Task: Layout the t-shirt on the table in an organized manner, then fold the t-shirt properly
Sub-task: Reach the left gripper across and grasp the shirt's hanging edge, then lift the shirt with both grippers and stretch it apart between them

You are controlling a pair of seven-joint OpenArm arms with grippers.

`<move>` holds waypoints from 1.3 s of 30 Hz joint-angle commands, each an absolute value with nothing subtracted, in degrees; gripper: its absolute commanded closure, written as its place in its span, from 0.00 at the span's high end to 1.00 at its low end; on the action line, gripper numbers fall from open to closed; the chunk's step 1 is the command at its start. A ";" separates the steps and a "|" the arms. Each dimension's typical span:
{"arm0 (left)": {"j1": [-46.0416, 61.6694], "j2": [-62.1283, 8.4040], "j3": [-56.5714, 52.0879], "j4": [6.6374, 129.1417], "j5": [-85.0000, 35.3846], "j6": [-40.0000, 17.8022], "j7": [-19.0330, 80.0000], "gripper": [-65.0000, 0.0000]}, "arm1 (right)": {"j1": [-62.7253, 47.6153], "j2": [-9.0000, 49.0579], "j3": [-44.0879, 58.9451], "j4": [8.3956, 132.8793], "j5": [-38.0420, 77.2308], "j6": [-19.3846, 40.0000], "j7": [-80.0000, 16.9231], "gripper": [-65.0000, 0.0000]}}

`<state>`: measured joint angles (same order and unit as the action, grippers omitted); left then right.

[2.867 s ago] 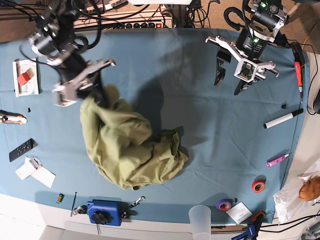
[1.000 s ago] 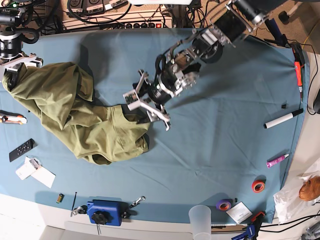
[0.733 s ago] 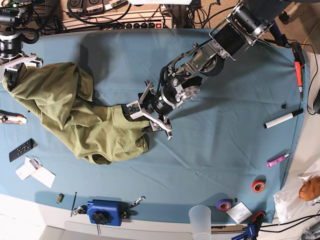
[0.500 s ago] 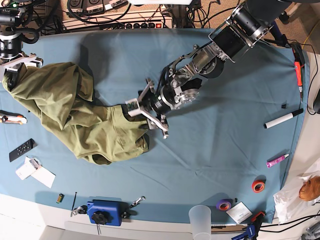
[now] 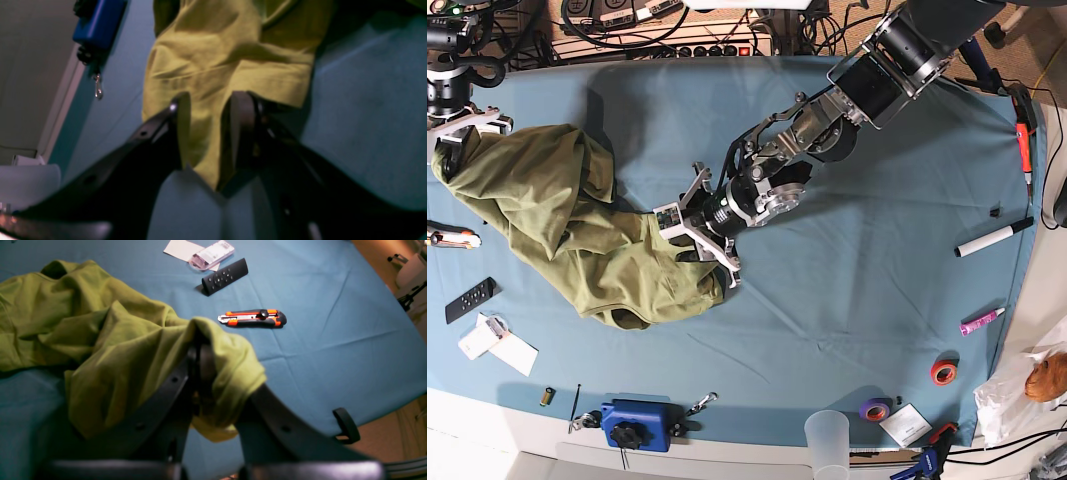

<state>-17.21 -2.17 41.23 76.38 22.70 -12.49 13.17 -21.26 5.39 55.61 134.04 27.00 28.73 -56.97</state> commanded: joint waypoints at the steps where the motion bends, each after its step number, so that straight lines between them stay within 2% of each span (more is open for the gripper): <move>1: -18.74 -1.41 41.12 76.49 22.63 -11.97 12.23 0.30 | -21.28 6.02 55.94 135.00 27.40 28.64 -55.31 0.00; 6: -19.88 -1.06 41.12 69.12 27.27 -13.87 9.85 0.30 | -21.28 6.02 55.94 135.00 27.40 28.64 -55.29 0.00; 10: -20.69 -0.08 41.12 63.66 27.88 -8.64 7.20 0.30 | -21.26 6.04 55.94 135.00 27.40 28.64 -55.27 0.00; 12: -20.99 0.19 41.12 63.48 27.86 -7.81 7.01 0.30 | -21.26 6.04 55.94 135.00 27.53 28.64 -55.24 0.00; 14: -21.28 0.38 41.12 63.53 27.86 -6.96 6.74 0.23 | -21.26 6.04 55.94 135.00 27.57 28.64 -55.09 0.00; 17: -21.82 1.23 41.12 63.53 25.74 -6.83 7.09 0.00 | -21.26 6.04 55.94 135.00 27.55 28.64 -54.85 0.00; 20: -22.41 2.44 41.08 63.64 23.97 -5.82 9.80 0.00 | -21.26 6.04 55.94 135.00 27.57 28.67 -53.58 0.00; 26: -24.32 2.98 41.08 65.32 23.99 4.05 16.93 0.00 | -21.08 6.68 55.92 135.00 27.55 28.64 -51.53 0.00; 31: -26.96 2.66 41.06 68.16 24.29 8.03 24.82 0.00 | -18.81 6.68 55.92 135.00 27.57 28.67 -50.92 0.00; 39: -27.79 -3.31 40.95 79.18 32.05 17.93 38.17 0.00 | -17.23 6.70 51.03 135.00 26.98 28.64 -49.12 0.00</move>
